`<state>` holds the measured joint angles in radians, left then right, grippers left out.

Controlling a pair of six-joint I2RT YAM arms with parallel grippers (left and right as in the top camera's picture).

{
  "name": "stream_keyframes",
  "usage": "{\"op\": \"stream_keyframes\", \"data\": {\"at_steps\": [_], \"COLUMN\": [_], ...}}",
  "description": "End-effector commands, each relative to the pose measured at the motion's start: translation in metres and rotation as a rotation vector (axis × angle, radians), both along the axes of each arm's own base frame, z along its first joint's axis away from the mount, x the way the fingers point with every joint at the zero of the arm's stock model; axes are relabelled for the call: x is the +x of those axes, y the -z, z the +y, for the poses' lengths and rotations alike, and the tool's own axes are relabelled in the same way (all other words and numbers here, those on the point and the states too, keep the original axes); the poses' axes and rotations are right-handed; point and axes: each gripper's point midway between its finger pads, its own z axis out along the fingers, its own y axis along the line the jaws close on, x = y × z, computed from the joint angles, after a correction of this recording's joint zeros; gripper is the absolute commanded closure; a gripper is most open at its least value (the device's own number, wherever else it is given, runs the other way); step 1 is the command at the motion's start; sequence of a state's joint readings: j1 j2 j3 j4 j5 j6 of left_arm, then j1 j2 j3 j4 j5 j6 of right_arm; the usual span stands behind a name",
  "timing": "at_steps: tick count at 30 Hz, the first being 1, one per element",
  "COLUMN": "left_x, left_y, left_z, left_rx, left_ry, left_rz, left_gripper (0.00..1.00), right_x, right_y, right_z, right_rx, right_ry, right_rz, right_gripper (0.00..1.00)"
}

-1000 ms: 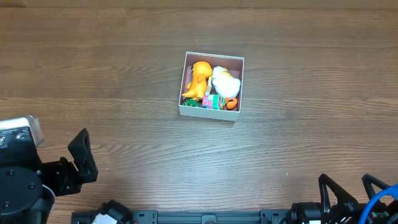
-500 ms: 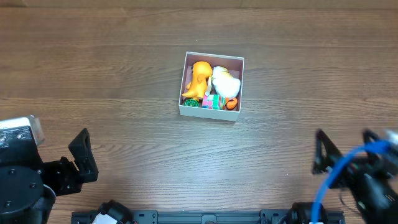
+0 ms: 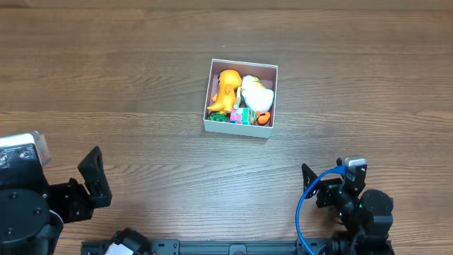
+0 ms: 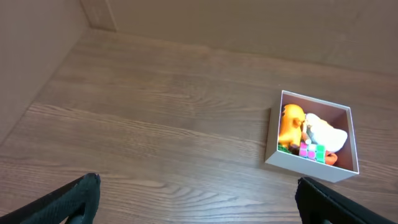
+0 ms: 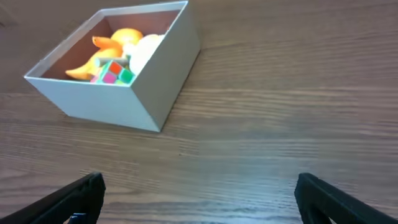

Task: Pack container

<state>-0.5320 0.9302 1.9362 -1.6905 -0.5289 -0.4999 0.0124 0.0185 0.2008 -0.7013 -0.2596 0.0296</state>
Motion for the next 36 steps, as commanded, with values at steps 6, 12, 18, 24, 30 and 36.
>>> {"op": "stream_keyframes", "data": {"at_steps": [6,12,18,24,30,36], "left_x": [0.0,0.0,0.0,0.019,0.076,0.089], "left_y": [-0.002,-0.002,-0.002,0.004,0.062,0.17], "left_z": [0.004,0.004,0.004,0.031,0.01,-0.005], "left_rx": [-0.008,-0.008,-0.008,-0.058,-0.171,-0.027], "left_ry": [-0.03,-0.03,-0.029,-0.297,-0.129,0.047], "left_rz": [-0.013,-0.013,-0.013,-0.059,-0.231,-0.239], "left_gripper": [0.0,0.0,0.0,0.0,0.0,0.0], "right_x": [0.003,0.003,0.003,0.003,0.003,0.003], "right_y": [0.008,0.008,0.008,0.008,0.008,0.008], "right_z": [-0.001,-0.001,-0.001,-0.001,-0.001,-0.001], "right_rx": [-0.002,-0.002,-0.002,-0.002,-0.002,-0.002], "right_ry": [0.002,0.002,0.002,0.002,0.002,0.002], "right_rz": [-0.006,-0.006,-0.006,-0.006,-0.006,-0.006], "right_gripper": [0.0,0.0,0.0,0.0,0.0,0.0]}}
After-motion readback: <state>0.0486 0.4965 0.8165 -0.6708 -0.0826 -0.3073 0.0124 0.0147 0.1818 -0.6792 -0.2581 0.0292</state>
